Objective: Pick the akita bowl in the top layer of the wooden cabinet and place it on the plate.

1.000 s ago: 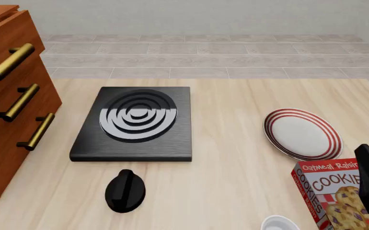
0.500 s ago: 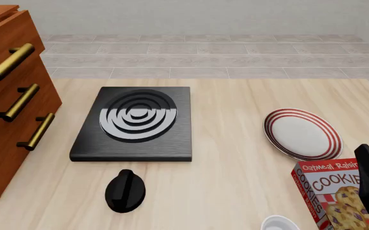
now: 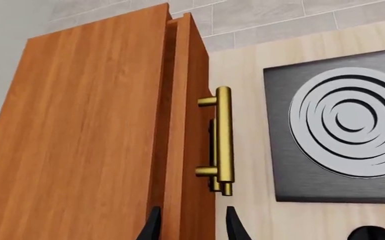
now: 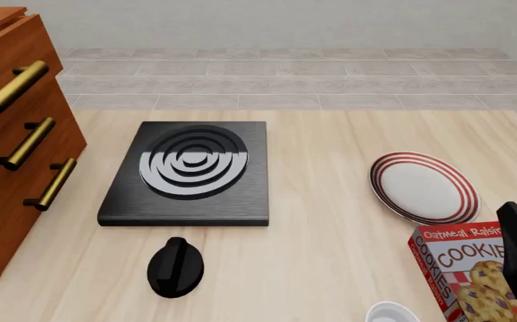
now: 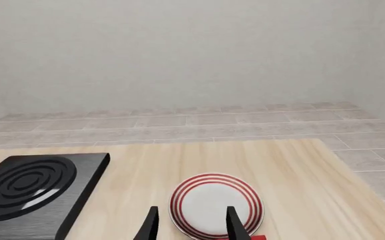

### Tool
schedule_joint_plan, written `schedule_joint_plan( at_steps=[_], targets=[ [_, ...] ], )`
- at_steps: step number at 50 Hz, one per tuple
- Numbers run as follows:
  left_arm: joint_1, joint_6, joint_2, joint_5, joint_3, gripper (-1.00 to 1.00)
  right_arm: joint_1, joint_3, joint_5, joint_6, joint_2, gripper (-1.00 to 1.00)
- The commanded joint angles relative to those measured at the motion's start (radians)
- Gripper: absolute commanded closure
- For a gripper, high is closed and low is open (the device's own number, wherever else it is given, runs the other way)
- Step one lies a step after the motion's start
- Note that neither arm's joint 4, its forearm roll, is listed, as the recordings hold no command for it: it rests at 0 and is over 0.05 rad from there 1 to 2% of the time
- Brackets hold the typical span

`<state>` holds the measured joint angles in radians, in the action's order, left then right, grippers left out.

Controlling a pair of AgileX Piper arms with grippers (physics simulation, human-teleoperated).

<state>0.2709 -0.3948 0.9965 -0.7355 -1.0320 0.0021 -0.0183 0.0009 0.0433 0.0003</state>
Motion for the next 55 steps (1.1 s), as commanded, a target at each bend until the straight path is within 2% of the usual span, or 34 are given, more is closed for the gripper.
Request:
schedule_joint_plan(
  at_steps=[1, 12, 17, 24, 37, 55],
  targets=[
    [0.019, 0.003, 0.030, 0.028, 0.058, -1.00, -0.002, -0.001, 0.000, 0.002, 0.000, -1.00],
    [0.012, 0.005, 0.052, 0.042, 0.077, -1.00, -0.002, -0.001, 0.000, 0.004, 0.000, -1.00],
    [-0.054, 0.061, 0.067, 0.017, 0.075, -1.00, -0.002, -0.001, 0.000, 0.004, 0.000, -1.00],
    [-0.100, 0.107, 0.077, -0.005, 0.061, -1.00, -0.002, -0.001, 0.000, 0.004, 0.000, -1.00],
    [-0.125, 0.121, 0.082, -0.015, 0.055, -1.00, -0.003, -0.002, -0.001, 0.005, 0.000, -1.00],
    [-0.220, 0.191, 0.083, -0.051, 0.033, -1.00, -0.006, -0.002, -0.003, 0.010, 0.000, -1.00]
  ],
)
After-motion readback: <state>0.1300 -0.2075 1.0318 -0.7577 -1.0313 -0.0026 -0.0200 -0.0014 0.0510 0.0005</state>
